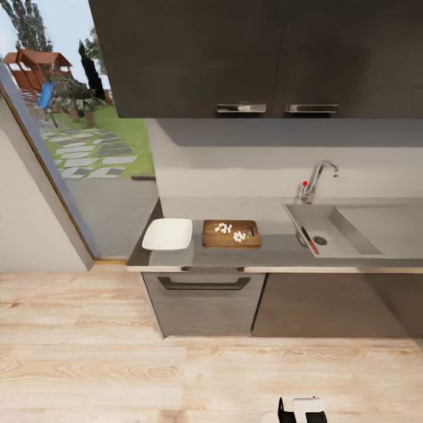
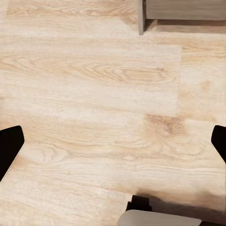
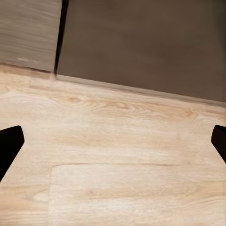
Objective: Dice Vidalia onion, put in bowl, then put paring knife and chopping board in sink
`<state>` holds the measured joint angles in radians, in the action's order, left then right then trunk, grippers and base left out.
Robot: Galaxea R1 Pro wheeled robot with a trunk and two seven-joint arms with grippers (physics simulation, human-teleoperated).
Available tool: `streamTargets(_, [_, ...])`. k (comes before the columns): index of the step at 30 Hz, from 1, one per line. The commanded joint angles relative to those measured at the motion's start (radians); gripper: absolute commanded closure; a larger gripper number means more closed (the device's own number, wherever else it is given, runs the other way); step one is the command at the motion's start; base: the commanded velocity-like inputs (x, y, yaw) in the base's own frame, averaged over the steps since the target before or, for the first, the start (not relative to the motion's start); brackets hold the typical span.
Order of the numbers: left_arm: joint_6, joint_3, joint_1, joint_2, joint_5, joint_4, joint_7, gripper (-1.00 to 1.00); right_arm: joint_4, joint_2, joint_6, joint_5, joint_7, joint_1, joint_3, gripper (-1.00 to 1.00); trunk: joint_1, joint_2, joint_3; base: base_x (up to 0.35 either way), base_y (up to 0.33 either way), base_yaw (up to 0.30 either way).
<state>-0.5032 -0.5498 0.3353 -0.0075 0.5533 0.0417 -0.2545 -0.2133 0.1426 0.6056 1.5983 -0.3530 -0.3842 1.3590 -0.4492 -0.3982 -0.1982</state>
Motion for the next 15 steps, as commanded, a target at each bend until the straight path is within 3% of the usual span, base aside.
streamTargets(1, [-0.001, -0.009, 0.001, 0.000, 0.003, 0.000, -0.006, -1.00, -0.002, 0.001, 0.002, 0.011, -0.004, -0.001, 0.006, -1.00, -0.001, -0.002, -0.002, 0.133, 0.265, 0.000])
streamTargets(6, [-0.001, -0.009, 0.001, 0.000, 0.003, -0.002, -0.006, -1.00, -0.002, 0.000, 0.002, 0.011, -0.004, -0.001, 0.006, -1.00, -0.001, -0.002, -0.002, 0.106, 0.240, 0.000])
streamTargets(15, [-0.002, -0.009, 0.001, 0.000, 0.002, -0.005, -0.006, -1.00, -0.002, 0.002, 0.002, 0.011, -0.004, -0.001, 0.005, -1.00, -0.001, -0.002, -0.002, 0.014, 0.037, 0.000])
